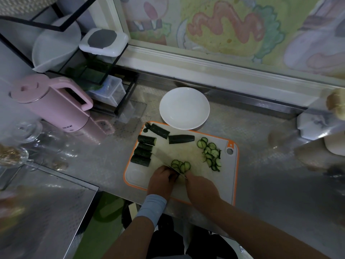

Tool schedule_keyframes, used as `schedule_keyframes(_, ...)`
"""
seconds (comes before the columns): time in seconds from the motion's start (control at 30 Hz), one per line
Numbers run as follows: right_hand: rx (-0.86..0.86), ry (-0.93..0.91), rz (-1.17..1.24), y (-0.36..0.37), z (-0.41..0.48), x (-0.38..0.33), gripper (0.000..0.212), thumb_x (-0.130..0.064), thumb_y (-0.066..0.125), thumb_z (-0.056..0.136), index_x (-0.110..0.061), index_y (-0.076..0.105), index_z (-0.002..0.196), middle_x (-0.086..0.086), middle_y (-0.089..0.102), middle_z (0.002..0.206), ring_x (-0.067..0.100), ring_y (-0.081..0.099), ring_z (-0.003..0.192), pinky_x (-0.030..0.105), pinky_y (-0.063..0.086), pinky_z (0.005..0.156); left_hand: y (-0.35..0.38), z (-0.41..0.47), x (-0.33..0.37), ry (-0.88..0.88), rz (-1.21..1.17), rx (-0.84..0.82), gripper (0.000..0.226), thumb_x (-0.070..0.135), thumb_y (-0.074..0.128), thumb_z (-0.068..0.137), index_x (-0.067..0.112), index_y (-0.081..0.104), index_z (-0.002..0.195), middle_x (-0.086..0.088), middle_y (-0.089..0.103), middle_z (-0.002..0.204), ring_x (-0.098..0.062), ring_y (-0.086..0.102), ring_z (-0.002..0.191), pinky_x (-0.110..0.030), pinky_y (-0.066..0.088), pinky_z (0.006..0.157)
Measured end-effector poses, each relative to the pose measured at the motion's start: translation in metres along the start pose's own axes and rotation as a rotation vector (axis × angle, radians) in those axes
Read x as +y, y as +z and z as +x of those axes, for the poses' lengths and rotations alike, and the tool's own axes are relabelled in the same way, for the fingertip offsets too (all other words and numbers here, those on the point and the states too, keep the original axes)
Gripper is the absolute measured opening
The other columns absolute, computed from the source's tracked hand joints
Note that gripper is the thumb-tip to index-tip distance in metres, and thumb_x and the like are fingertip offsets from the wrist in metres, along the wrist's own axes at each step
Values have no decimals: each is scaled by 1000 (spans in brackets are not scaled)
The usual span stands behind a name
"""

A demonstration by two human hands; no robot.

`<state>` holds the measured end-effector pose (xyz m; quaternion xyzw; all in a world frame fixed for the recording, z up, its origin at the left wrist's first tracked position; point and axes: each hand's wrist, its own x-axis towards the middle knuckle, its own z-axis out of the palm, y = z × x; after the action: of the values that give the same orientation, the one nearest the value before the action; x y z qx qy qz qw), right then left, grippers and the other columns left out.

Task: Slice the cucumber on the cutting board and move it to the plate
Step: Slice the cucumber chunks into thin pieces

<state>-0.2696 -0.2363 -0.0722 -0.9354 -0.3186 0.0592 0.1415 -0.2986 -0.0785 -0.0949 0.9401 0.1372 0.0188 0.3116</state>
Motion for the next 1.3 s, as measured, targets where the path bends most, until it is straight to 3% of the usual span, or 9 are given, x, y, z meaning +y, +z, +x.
schedule_keyframes(0.13, -54, 89, -34, -13, -20, 5, 39, -24, 83, 64, -19, 53, 89, -6, 49, 48, 7, 45, 34, 21, 17, 37, 4, -1, -6, 6, 35, -11, 5, 16, 73, 78, 12, 75, 80, -6, 66, 84, -25, 62, 75, -25, 47, 65)
schedule_keyframes(0.3, -167, 139, 25, -13, -29, 12, 18, -27, 37, 100, -15, 46, 110, 3, 61, 79, 24, 59, 67, 30, 31, 54, 5, -2, -6, -12, 9, 0, 4, 16, 74, 78, 13, 75, 80, -5, 66, 84, -23, 61, 75, -23, 46, 65)
schedule_keyframes(0.47, -100, 70, 36, 2, -17, 10, 36, -15, 74, 71, -18, 47, 95, -4, 57, 56, 12, 54, 43, 22, 28, 39, 3, -3, -2, 8, -2, 5, 7, 16, 71, 80, 14, 76, 85, -5, 66, 89, -23, 61, 81, -21, 42, 68)
schedule_keyframes(0.67, -78, 8, -20, 15, 9, 1, 43, -18, 40, 74, -2, 70, 100, 4, 64, 60, 17, 59, 44, 22, 42, 36, 4, -6, -3, 23, 1, 14, 6, 15, 71, 80, 16, 75, 84, -4, 65, 90, -20, 60, 82, -20, 41, 67)
schedule_keyframes(0.73, -83, -3, -28, 10, 11, 0, 37, -18, 61, 70, -1, 68, 101, 5, 64, 60, 17, 60, 44, 22, 43, 36, 4, -6, -4, 7, 12, 16, 5, 15, 71, 79, 15, 75, 82, -3, 65, 89, -20, 60, 81, -19, 39, 66)
schedule_keyframes(0.83, -37, -8, 2, 8, 3, 5, 58, -11, 83, 51, -3, 63, 104, 3, 61, 58, 16, 58, 43, 23, 41, 35, 4, -4, -3, -34, 37, -9, 7, 18, 69, 81, 13, 74, 81, -5, 64, 87, -22, 59, 80, -20, 38, 66)
schedule_keyframes(1.07, -58, 52, -29, -10, -28, 12, 44, -24, 78, 69, -16, 48, 99, -4, 52, 53, 12, 49, 39, 24, 22, 37, 5, -4, -5, -16, 52, 22, 6, 17, 74, 77, 14, 73, 72, -3, 65, 81, -21, 60, 74, -17, 38, 63)
schedule_keyframes(1.2, -186, 99, 47, -11, -23, 10, 27, -24, 41, 98, -12, 44, 121, 6, 62, 89, 26, 61, 77, 32, 35, 58, 10, -5, -10, -32, 27, 13, 7, 21, 70, 80, 16, 74, 76, -2, 66, 88, -21, 60, 81, -24, 45, 67)
schedule_keyframes(1.3, -170, 97, 47, -2, -16, 10, 26, -21, 49, 95, -11, 48, 118, 8, 63, 90, 26, 62, 77, 31, 40, 60, 11, -6, -12, -14, -1, 12, 7, 21, 70, 81, 15, 73, 77, -3, 65, 86, -22, 60, 81, -27, 47, 65)
